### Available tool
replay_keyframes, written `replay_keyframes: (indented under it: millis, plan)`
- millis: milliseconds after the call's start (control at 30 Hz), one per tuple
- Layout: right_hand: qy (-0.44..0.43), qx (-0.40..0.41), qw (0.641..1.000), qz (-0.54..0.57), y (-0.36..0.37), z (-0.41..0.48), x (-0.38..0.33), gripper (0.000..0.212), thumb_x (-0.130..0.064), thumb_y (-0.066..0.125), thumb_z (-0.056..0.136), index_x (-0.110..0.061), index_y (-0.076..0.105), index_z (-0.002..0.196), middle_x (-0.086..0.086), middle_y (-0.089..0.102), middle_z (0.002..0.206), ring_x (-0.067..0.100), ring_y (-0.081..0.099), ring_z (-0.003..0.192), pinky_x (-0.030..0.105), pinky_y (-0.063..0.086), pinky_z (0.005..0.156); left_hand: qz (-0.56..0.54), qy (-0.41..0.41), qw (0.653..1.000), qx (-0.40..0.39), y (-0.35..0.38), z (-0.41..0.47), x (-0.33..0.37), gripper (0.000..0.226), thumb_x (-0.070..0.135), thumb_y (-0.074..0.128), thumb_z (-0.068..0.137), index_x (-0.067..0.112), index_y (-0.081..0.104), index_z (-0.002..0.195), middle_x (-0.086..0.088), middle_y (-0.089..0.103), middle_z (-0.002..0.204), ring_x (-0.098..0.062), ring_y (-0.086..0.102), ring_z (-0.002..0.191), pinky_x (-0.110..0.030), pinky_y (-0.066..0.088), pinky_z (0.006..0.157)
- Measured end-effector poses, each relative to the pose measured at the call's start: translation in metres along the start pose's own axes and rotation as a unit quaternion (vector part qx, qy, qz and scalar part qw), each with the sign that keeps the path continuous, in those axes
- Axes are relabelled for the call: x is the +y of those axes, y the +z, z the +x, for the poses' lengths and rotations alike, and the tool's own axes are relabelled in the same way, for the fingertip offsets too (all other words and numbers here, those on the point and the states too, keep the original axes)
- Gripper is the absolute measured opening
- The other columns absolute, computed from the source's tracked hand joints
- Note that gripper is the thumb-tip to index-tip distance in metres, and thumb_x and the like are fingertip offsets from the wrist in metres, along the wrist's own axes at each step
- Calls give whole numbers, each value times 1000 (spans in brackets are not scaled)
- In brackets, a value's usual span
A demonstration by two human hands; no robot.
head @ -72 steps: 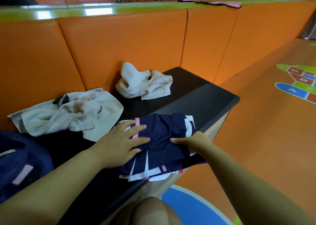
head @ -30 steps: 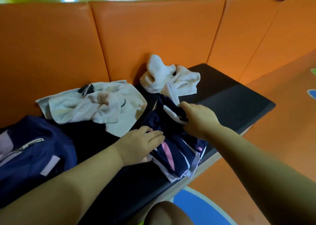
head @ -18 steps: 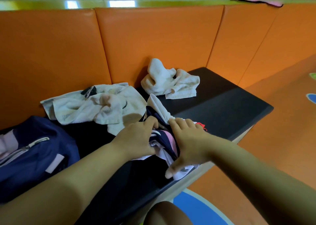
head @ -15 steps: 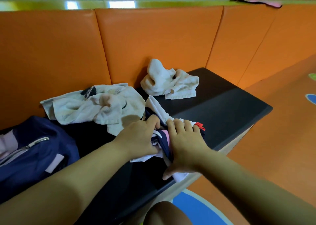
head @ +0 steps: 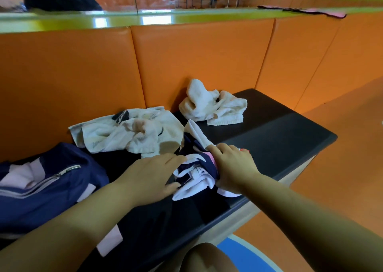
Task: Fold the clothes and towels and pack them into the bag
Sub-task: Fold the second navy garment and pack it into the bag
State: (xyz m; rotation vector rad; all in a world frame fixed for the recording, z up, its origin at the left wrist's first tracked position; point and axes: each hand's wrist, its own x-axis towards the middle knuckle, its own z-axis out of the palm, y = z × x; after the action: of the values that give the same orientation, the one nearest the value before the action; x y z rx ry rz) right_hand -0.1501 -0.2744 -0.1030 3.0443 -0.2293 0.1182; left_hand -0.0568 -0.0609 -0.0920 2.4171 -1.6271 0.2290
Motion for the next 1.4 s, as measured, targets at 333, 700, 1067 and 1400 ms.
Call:
replay_keyframes:
  millis: [333, 700, 1067, 1400]
  plan:
    - [-48, 20, 998, -37, -54, 0, -25, 60, -49, 66, 67, -32, 43, 120, -3, 57, 100, 24, 59, 84, 31, 47, 62, 218, 51, 974, -30, -67, -98, -34, 31, 46, 41, 74, 26, 65, 74, 9, 60, 64, -14, 58, 54, -25, 45, 43]
    - [-140, 183, 973, 23, -135, -22, -119, 64, -47, 71, 61, -32, 51, 120, -6, 64, 105, 26, 62, 86, 33, 39, 60, 241, -53, 969, -13, -135, -239, -40, 26, 40, 49, 81, 22, 68, 78, 5, 68, 82, -18, 63, 71, -30, 49, 58]
    - [-290, 286, 908, 93, -162, -47, -243, 66, -62, 56, 62, -26, 57, 118, -2, 68, 105, 28, 66, 88, 32, 48, 60, 332, -218, 912, -103, -149, -355, -61, 35, 50, 45, 67, 27, 70, 75, 10, 63, 65, -17, 59, 67, -33, 22, 63]
    - [-415, 188, 889, 45, -137, -60, -310, 66, -51, 69, 60, -29, 52, 120, -5, 63, 109, 26, 62, 92, 36, 49, 65, 305, -416, 851, -102, -161, -392, -63, 78, 54, 81, 30, 24, 67, 100, -6, 37, 100, -28, 38, 86, -41, 35, 73]
